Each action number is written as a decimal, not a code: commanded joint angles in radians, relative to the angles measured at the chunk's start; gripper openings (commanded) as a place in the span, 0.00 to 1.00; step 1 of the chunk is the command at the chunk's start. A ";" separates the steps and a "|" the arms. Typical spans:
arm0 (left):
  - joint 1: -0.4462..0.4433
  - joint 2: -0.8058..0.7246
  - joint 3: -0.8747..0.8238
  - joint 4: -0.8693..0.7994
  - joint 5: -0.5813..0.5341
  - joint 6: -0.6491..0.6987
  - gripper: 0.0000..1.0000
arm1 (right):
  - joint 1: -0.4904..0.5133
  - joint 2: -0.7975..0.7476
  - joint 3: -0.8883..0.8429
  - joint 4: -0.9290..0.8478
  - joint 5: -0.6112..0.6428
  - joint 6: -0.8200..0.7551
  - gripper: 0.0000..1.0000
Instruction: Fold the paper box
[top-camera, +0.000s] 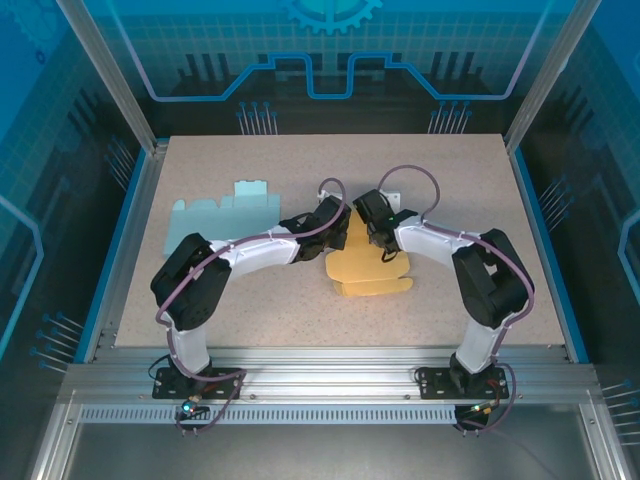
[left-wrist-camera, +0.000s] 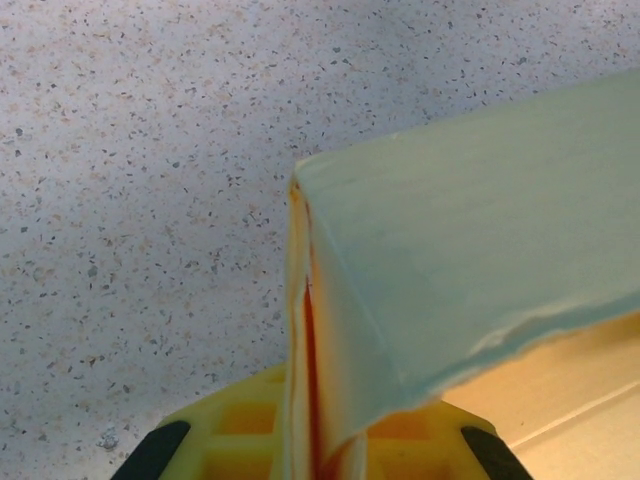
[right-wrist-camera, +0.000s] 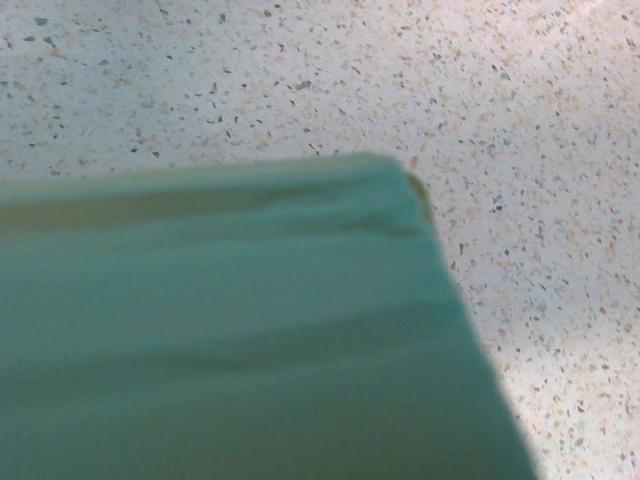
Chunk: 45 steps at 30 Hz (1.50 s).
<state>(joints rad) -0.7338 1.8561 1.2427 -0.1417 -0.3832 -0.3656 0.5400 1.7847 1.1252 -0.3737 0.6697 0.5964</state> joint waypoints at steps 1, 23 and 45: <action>-0.007 -0.010 0.029 -0.036 -0.020 -0.005 0.05 | -0.011 0.056 0.008 -0.174 0.210 0.072 0.00; -0.006 0.018 0.057 -0.090 -0.029 -0.012 0.03 | 0.058 0.024 0.051 -0.219 0.127 0.060 0.35; 0.095 0.148 0.351 -0.646 0.179 0.253 0.00 | 0.005 -0.451 -0.082 -0.236 -0.274 -0.011 0.75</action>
<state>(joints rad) -0.6418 1.9835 1.5421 -0.6773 -0.2989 -0.1905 0.5770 1.3762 1.0714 -0.5579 0.4133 0.5724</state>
